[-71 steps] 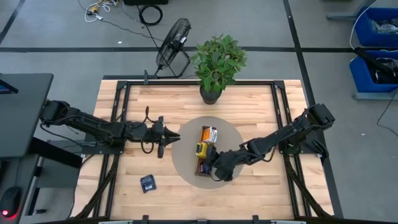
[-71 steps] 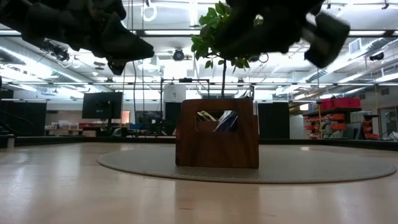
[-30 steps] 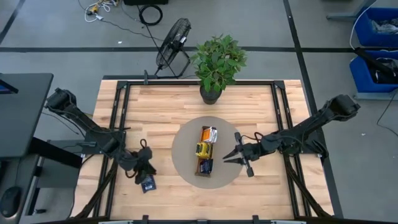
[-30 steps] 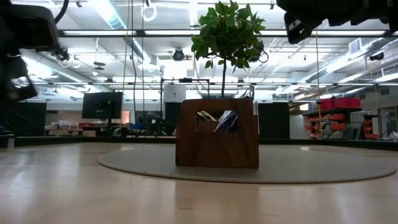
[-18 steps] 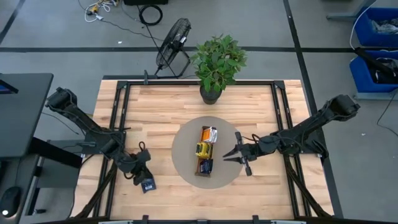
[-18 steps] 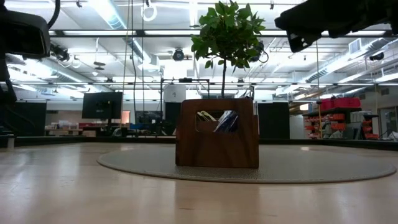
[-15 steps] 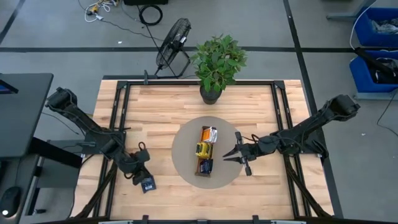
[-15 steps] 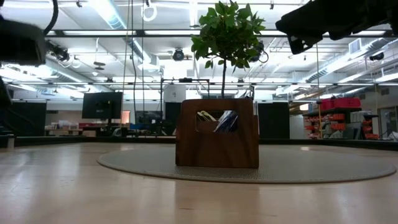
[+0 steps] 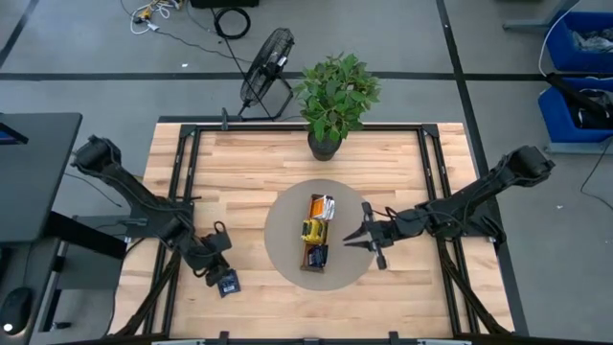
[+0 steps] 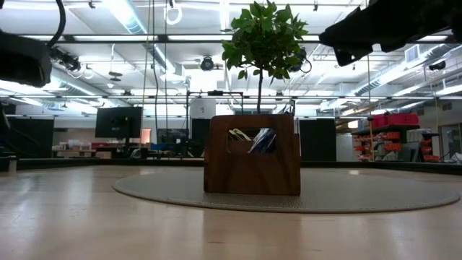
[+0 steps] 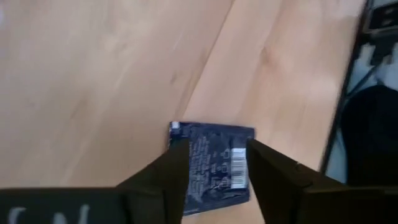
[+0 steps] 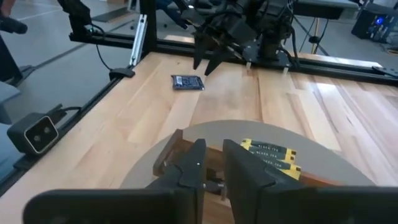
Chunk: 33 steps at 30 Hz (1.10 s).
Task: Pick & Place Tea
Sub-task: Put the purple tea bag into the bottom compartment of the bottom section wooden organizer
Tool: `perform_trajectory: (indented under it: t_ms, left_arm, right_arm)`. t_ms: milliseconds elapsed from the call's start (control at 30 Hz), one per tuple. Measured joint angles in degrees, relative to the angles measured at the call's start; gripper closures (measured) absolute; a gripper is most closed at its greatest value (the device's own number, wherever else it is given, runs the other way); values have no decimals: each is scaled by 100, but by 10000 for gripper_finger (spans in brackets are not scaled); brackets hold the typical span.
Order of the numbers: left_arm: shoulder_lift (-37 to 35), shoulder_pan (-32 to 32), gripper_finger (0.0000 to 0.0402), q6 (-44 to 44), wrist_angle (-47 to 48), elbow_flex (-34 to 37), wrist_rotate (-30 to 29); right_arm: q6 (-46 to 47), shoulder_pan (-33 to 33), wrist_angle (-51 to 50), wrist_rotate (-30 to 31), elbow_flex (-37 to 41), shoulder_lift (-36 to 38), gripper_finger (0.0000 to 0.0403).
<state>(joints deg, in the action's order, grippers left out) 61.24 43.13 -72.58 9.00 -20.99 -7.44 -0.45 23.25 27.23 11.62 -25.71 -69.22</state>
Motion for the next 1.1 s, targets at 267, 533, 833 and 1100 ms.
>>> perform_trajectory:
  t_ms: [267,533,833,1100]
  left_arm:
    - [800,22,212,267,-280,-76,346]
    - [1594,22,227,367,-643,-135,639]
    - [1723,-5,289,791,-588,-125,-218]
    - [1724,-378,368,913,-349,-122,-325]
  right_arm:
    - [0,-112,-11,-1,0,-1,341]
    - [111,-120,-20,-2,0,-1,341]
    - [114,-120,-11,165,0,-1,341]
    - [153,-120,-29,251,0,-3,341]
